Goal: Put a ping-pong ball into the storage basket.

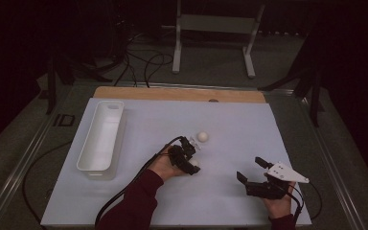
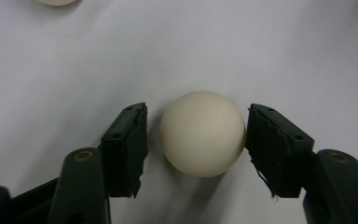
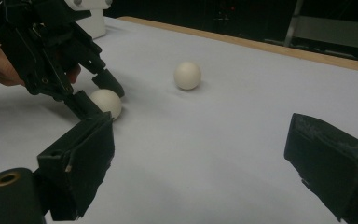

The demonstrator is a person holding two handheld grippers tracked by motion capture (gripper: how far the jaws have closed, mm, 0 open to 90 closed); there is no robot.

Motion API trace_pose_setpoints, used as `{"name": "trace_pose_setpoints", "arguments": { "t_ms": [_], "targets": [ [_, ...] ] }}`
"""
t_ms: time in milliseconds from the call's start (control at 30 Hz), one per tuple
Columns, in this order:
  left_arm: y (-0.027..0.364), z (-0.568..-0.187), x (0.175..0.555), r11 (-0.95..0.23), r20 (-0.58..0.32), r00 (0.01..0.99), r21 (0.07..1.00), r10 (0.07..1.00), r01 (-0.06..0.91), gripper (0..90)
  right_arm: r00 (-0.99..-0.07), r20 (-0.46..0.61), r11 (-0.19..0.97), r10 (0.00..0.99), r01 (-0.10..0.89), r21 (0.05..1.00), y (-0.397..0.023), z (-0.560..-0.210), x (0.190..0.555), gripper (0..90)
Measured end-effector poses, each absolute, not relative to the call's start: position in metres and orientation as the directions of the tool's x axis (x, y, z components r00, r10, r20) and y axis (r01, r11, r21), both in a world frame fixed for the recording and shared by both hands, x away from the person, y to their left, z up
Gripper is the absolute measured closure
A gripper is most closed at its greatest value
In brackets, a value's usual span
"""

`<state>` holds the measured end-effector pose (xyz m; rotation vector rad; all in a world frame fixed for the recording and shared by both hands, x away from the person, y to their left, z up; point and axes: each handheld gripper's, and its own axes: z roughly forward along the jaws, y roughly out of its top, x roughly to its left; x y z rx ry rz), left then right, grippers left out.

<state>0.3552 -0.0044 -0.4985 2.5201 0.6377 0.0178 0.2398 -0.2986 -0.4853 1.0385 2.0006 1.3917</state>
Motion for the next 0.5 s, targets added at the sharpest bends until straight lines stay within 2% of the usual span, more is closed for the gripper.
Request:
{"name": "trace_pose_setpoints", "arguments": {
  "t_ms": [100,500],
  "targets": [
    [-0.0049,-0.499,0.3546,-0.751,-0.11,0.892,0.499,0.439,0.432,50.6,-0.592,0.031,0.191,0.805,0.308,0.932,-0.2985,-0.4854,0.2398,8.1],
    [-0.0013,-0.4929,0.3543,-0.74,-0.101,0.891,0.52,0.443,0.427,51.2,-0.591,0.03,0.19,0.806,0.306,0.933,-0.2988,-0.4852,0.2398,8.1]
  ]
}}
